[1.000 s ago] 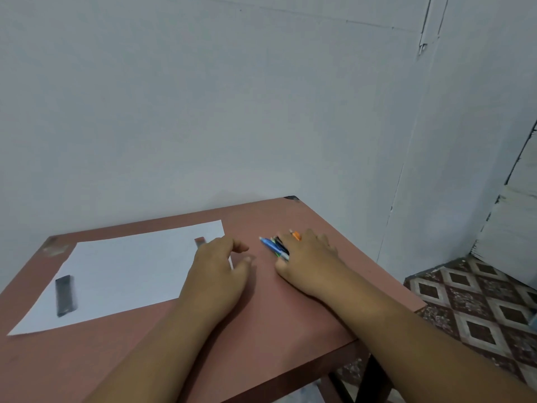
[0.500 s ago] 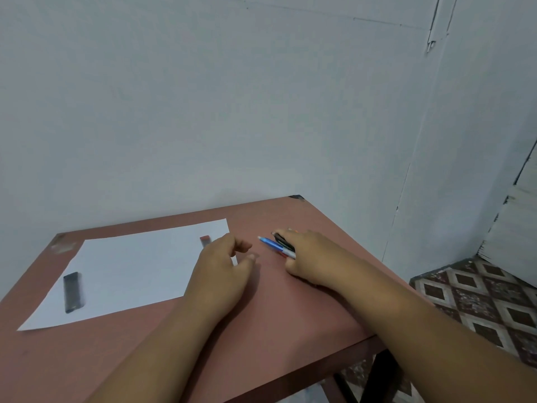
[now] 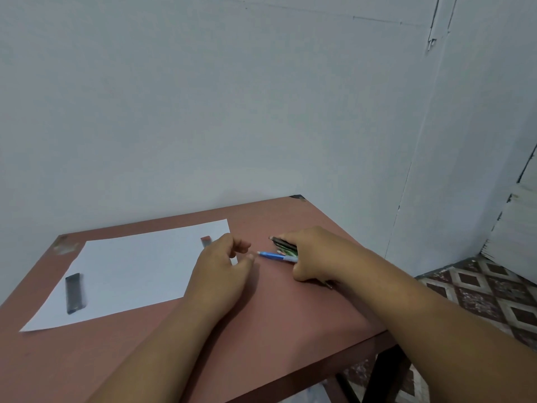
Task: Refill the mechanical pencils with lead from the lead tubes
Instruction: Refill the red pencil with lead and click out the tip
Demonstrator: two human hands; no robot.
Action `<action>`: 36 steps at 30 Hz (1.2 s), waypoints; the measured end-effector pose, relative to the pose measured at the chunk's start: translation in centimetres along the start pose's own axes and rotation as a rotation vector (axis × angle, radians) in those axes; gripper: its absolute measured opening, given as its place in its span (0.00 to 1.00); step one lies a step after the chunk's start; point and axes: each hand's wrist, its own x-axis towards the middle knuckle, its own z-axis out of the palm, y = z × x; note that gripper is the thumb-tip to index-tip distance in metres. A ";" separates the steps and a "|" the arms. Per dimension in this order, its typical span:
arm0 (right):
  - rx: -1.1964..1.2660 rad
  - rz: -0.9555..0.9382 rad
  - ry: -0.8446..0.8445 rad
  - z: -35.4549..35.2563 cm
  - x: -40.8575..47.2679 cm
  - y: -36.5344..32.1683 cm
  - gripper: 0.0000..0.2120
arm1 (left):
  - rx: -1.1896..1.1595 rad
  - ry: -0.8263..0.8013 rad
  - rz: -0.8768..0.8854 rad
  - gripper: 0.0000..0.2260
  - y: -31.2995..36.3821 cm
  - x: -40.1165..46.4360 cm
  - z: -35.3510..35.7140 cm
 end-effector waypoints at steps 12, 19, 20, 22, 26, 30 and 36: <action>0.027 -0.015 -0.024 -1.2 -0.5 0.3 0.17 | -0.021 0.014 -0.010 0.03 -0.8 0.4 0.3; 0.136 0.011 0.005 -1.4 -1.1 0.2 0.20 | -0.032 0.017 -0.009 0.03 -0.7 0.4 0.4; 0.146 0.010 0.015 -1.4 -1.2 0.1 0.20 | -0.034 0.021 -0.004 0.04 -0.7 0.3 0.3; 0.170 0.006 0.035 -1.4 -1.2 -0.2 0.19 | -0.028 0.023 0.016 0.04 -0.4 0.2 -0.2; 0.204 0.010 0.075 -1.3 -0.6 -1.8 0.17 | 0.169 0.034 0.139 0.09 -0.6 0.6 -2.9; 0.277 -0.016 0.088 -1.2 0.8 -4.3 0.17 | 0.362 0.020 0.127 0.12 -2.6 1.0 -7.3; 0.264 -0.138 0.057 -0.9 3.8 -10.9 0.11 | 0.490 0.070 0.021 0.12 -7.8 0.7 -14.4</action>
